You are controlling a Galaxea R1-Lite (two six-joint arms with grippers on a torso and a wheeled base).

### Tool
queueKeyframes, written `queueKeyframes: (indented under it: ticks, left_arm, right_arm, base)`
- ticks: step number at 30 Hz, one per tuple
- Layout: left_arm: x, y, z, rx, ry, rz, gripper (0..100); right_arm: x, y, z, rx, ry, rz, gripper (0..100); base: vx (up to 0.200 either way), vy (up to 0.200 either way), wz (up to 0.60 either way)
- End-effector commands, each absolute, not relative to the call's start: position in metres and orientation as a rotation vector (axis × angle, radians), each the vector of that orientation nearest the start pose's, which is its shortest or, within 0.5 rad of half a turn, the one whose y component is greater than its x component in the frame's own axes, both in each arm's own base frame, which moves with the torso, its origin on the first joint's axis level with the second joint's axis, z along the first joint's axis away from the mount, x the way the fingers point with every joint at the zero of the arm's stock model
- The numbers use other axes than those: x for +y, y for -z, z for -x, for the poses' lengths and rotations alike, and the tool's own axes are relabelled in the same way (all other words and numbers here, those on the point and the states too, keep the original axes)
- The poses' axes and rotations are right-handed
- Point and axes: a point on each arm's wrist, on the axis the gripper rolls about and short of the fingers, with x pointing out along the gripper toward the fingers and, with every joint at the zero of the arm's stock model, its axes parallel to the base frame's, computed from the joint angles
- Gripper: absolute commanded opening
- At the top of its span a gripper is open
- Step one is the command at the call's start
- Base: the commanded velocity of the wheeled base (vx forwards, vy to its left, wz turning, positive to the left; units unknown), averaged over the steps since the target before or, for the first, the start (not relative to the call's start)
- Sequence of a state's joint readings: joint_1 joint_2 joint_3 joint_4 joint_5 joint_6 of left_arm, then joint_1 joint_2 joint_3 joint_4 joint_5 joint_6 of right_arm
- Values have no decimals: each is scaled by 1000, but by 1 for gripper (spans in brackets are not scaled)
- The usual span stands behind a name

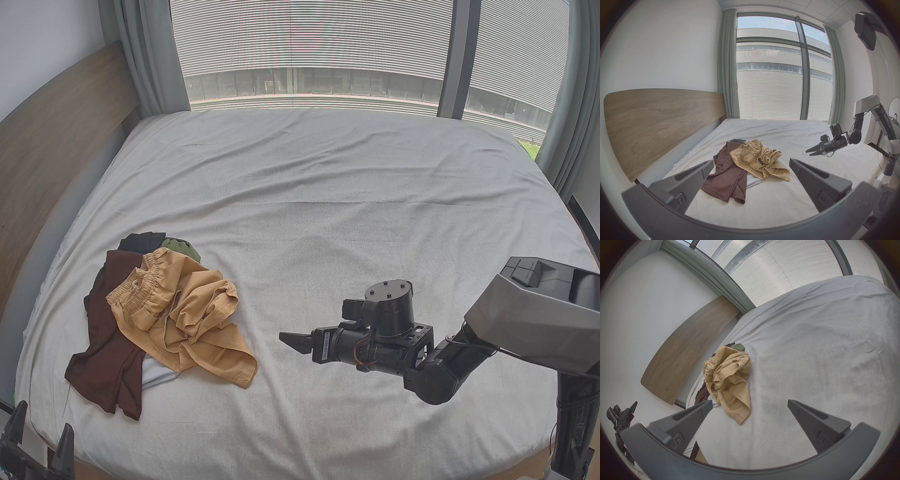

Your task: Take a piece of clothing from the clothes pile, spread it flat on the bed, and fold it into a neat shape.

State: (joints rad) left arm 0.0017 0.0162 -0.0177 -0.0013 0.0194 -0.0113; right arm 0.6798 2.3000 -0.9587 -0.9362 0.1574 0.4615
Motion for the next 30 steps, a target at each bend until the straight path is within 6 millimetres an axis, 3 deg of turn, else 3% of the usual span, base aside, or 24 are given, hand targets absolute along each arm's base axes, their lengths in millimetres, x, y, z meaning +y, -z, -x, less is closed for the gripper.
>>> queueKeyframes:
  ticks: [1,9,20,30]
  left_arm:
    - [0,-76,23,1,-21,12,100]
    - [0,-76,23,1,-21,12,100]
    - [0,-76,23,1,-21,12,100]
    - [0,-76,23,1,-21,12,100]
  right_arm:
    - [269,-18,-312,600,-733,-311,100]
    - [295,-5,-316,596,-768,-305,100]
    - [316,7,-319,653,-765,-375,100]
    - [335,32,-317,687,-775,-386,100]
  base:
    - [0,0,0]
    - [0,0,0]
    - [0,0,0]
    - [0,0,0]
